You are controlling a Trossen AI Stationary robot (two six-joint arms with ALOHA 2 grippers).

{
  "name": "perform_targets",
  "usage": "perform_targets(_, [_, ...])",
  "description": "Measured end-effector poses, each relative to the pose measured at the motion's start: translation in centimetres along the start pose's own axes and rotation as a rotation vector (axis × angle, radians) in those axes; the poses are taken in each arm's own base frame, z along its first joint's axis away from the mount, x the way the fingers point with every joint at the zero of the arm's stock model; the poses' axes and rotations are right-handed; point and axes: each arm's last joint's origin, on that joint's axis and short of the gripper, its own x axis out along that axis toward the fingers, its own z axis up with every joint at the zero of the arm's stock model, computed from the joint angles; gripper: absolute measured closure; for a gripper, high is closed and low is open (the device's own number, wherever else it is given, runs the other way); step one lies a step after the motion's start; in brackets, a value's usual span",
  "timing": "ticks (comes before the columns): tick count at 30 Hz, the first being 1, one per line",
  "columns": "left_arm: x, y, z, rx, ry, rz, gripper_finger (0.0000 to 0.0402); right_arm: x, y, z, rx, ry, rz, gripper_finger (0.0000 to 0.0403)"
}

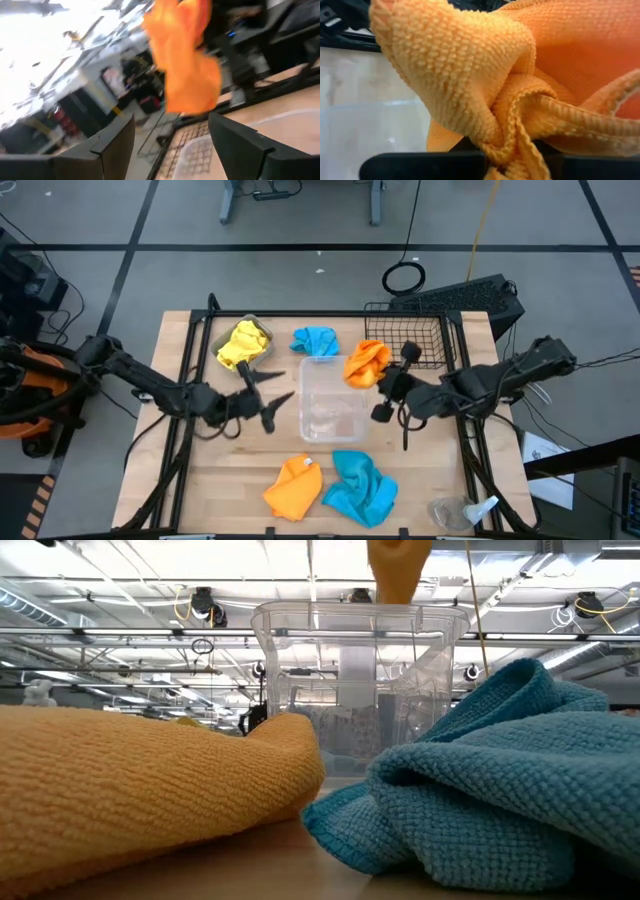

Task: Sort microfiber towel by color & place in baskets
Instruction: Put the top orange towel into the black wire basket

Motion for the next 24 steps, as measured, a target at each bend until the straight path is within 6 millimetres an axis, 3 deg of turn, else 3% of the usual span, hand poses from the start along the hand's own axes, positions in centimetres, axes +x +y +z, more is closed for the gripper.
perform_targets(5, [1.4, 1.0, -2.0, -0.118, 0.121, 0.051, 0.0143, -0.1, -2.3, -0.2, 0.005, 0.031, -0.048, 0.039])
perform_targets(10, [2.1, 1.1, -3.6, -0.192, 0.165, -0.064, 0.0143, 0.4, -4.2, -0.4, 0.058, 0.059, -0.067, 0.039])
perform_targets(16, [2.5, 1.1, -3.7, -0.293, 0.089, -0.256, 0.0143, 1.5, -5.7, -1.7, 0.059, 0.182, -0.121, 0.039])
perform_targets(24, [2.5, 1.0, -3.7, -0.322, 0.086, -0.272, 0.0143, 4.1, -10.4, -3.3, 0.119, 0.332, -0.331, 0.039])
